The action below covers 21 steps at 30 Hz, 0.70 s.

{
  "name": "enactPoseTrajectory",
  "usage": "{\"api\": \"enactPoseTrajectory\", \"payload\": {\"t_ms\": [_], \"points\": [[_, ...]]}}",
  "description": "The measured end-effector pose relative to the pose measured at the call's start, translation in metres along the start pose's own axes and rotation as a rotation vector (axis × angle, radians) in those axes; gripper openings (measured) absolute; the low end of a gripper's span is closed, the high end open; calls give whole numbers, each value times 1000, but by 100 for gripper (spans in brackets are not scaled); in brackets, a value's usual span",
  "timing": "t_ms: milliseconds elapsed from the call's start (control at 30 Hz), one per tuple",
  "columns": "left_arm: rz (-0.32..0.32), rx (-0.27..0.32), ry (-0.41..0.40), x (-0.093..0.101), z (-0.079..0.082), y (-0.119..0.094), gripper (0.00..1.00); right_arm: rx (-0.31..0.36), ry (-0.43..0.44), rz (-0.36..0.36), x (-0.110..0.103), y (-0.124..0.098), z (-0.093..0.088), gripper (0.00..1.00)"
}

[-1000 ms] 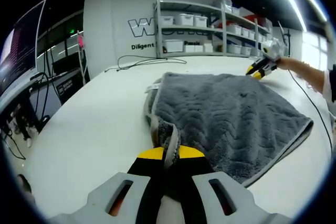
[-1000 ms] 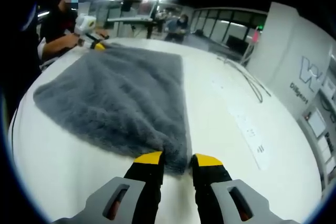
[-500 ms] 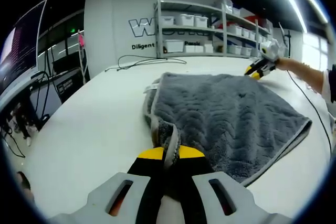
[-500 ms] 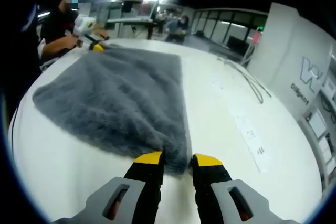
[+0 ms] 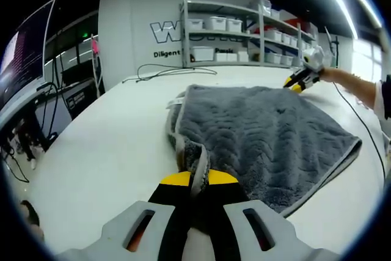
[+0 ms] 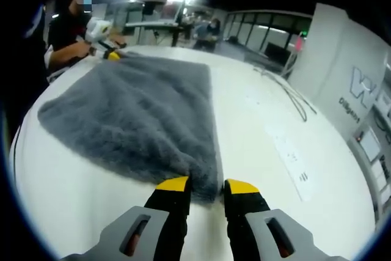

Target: Open the folded towel by lifting each exposed corner and separating the folded layers until the towel lies flat within the target outline without major curled edges

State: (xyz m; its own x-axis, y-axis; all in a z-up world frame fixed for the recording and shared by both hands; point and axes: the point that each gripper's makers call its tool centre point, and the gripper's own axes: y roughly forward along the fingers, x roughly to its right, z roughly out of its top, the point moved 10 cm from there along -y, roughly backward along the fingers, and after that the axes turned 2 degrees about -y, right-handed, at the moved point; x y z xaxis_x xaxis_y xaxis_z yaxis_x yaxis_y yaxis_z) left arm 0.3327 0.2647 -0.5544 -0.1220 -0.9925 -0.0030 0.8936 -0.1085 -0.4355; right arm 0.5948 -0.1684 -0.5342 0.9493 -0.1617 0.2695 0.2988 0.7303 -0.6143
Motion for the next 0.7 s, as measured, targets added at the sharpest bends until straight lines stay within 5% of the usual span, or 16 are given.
{"api": "enactPoseTrajectory", "payload": {"t_ms": [700], "points": [[-5, 8, -12, 1, 0, -1, 6, -24, -17, -10, 0, 1, 3, 19]]}}
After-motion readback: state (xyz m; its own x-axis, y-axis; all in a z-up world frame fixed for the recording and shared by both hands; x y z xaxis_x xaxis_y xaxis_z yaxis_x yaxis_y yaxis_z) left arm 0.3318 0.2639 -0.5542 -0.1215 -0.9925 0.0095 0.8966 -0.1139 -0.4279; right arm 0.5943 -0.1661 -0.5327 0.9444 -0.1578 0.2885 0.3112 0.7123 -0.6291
